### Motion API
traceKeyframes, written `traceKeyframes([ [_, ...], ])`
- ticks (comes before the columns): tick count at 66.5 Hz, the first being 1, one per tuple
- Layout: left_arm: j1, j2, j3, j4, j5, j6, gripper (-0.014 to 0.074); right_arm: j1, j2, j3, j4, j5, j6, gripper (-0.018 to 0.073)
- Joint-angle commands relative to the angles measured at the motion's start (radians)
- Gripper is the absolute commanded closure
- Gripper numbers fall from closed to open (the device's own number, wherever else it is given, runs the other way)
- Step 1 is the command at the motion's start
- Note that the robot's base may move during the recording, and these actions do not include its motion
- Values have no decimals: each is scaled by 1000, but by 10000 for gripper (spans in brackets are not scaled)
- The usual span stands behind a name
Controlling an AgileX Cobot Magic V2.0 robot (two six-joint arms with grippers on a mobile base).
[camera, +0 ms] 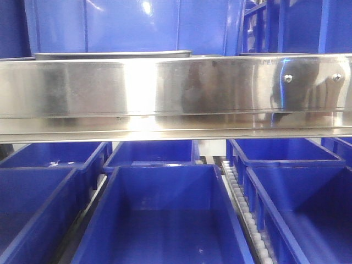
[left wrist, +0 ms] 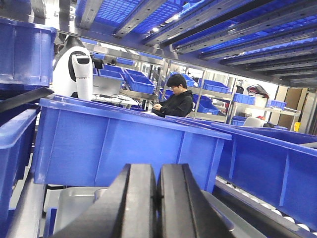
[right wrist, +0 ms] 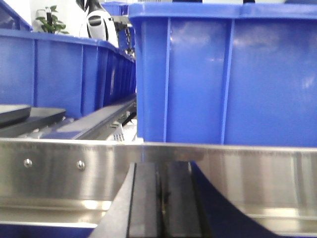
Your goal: Stack silver trays without gaps
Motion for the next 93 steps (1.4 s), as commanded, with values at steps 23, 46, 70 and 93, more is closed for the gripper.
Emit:
traceKeyframes([
  [23, 0, -6, 1, 2, -12, 3, 601, -6, -8, 2, 4, 14, -9, 577],
  [46, 0, -6, 1, 2, -12, 3, 601, -6, -8, 2, 4, 14, -9, 577],
  [70, 124, -30, 12, 63, 72, 3, 601, -6, -8, 2, 4, 14, -9, 577],
  [93, 320, -146, 154, -563, 61, 866, 602, -6, -8, 2, 4, 14, -9, 577],
])
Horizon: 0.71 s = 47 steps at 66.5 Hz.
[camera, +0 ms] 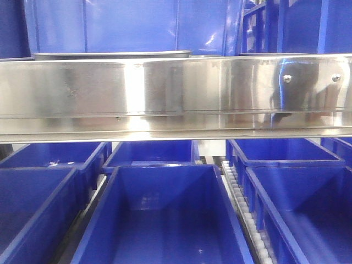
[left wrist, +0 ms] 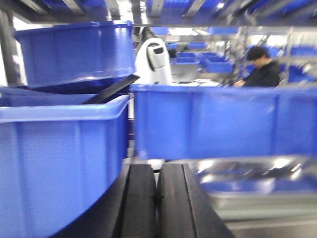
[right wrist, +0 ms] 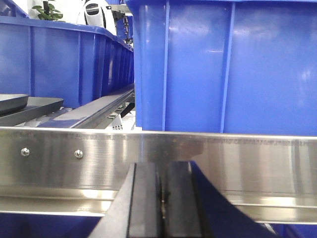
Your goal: Stack silver trays without gaps
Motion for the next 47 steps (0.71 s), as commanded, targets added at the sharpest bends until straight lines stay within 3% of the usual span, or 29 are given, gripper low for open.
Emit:
traceKeyframes([
  [1, 30, -49, 52, -113, -14, 146, 602, -4, -8, 0, 4, -11, -7, 577],
  [10, 70, -143, 145, -108, -8, 140, 602, -4, -8, 0, 4, -11, -7, 577],
  [21, 93, -167, 230, -3, -13, -57, 602, -4, -8, 0, 4, -11, -7, 577],
  [30, 93, -167, 292, 12, -52, -63, 602, -4, -8, 0, 4, -11, -7, 577],
  [36, 93, -167, 331, 28, -181, -67, 602, -4, -8, 0, 4, -11, -7, 577],
  [47, 88, -167, 331, 31, -102, -73, 602, -4, -8, 0, 4, -11, -7, 577],
])
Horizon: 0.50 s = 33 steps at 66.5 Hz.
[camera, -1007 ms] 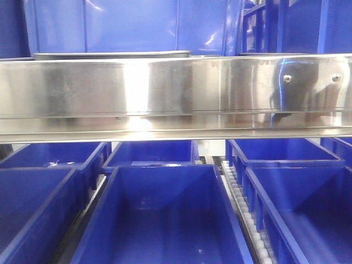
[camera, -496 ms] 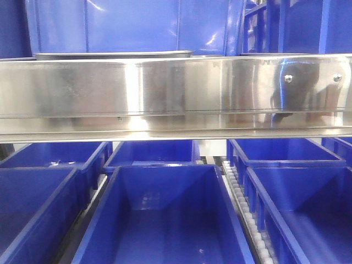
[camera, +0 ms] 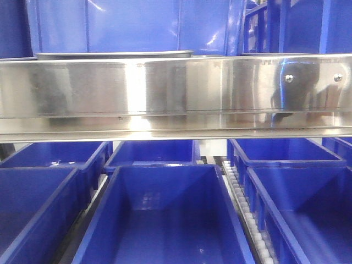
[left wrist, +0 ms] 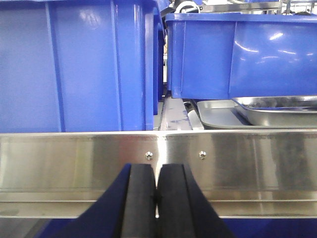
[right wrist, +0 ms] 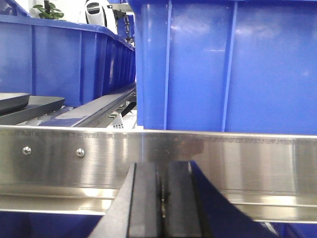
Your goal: Stack silver trays without gaps
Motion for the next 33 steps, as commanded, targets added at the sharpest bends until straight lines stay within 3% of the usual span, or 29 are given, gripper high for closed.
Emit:
traceKeyframes([
  [1, -4, -6, 1, 6, -3, -12, 602, -4, -8, 0, 4, -15, -7, 577],
  [33, -40, -6, 1, 29, 4, -66, 602, -4, -8, 0, 4, -15, -7, 577],
])
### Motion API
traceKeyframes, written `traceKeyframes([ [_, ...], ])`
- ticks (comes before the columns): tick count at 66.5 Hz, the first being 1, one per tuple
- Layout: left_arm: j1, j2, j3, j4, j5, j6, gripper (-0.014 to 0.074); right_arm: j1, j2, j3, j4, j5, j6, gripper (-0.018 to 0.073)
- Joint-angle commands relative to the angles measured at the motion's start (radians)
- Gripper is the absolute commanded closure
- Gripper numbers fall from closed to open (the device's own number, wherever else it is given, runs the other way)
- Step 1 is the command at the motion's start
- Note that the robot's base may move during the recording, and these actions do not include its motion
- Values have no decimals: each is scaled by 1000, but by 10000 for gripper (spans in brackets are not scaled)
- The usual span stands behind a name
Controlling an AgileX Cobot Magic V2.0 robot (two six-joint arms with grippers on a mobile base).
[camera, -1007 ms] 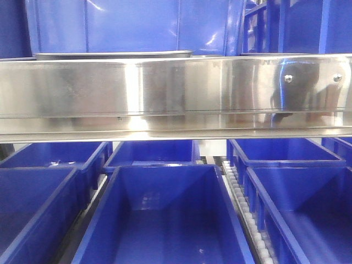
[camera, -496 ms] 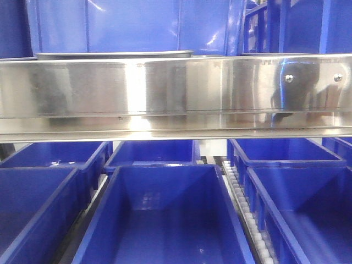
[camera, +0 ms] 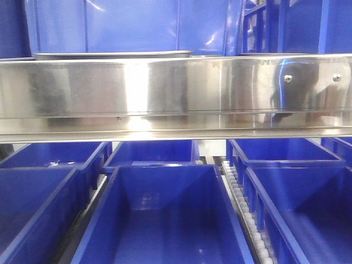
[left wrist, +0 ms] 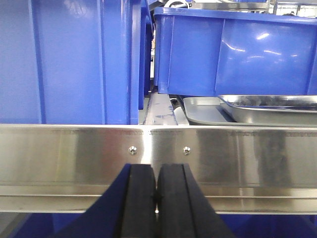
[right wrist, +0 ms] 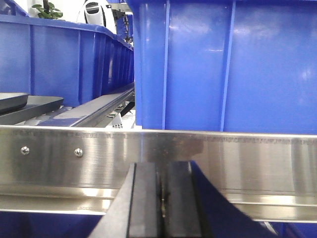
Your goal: Stack silver trays without gaps
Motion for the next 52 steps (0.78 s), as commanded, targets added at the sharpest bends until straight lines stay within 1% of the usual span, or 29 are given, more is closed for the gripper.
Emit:
traceKeyframes([
  [1, -7, -6, -2, 14, -8, -10, 602, -4, -7, 0, 4, -17, -7, 577],
  [52, -7, -6, -2, 14, -8, -10, 602, -4, -7, 0, 4, -17, -7, 577],
])
